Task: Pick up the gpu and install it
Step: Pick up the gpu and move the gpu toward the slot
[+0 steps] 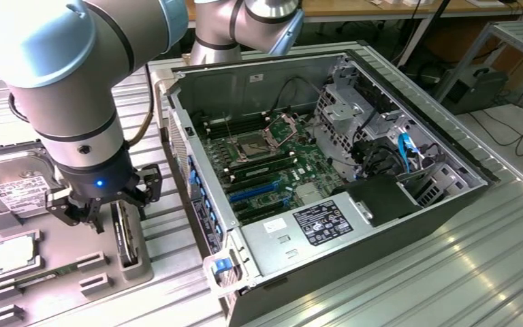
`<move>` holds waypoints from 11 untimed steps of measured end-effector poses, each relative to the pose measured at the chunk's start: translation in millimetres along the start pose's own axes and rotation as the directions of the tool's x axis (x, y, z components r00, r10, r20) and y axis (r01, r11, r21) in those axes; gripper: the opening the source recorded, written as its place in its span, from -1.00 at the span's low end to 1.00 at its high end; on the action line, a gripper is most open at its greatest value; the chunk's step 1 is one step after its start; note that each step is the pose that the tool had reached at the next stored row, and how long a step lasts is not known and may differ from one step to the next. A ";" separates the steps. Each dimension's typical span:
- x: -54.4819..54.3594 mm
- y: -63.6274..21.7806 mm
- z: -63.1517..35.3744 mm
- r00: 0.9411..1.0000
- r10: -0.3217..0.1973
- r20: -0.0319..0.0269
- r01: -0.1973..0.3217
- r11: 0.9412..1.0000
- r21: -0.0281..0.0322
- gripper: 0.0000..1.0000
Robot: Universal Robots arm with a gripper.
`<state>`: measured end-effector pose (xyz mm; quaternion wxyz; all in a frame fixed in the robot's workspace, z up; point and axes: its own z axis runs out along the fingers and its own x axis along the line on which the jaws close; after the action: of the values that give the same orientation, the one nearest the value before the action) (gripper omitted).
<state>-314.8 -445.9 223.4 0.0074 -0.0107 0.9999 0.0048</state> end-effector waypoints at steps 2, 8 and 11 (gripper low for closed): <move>0.0 -2.8 0.1 1.000 0.000 0.000 0.000 1.000 0.000 0.33; 0.2 -7.4 0.2 1.000 0.000 0.000 0.000 1.000 0.000 0.33; 0.2 -7.5 0.2 1.000 0.000 0.000 0.000 1.000 0.000 0.16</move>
<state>-314.8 -453.4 223.1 0.0074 -0.0106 0.9999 0.0049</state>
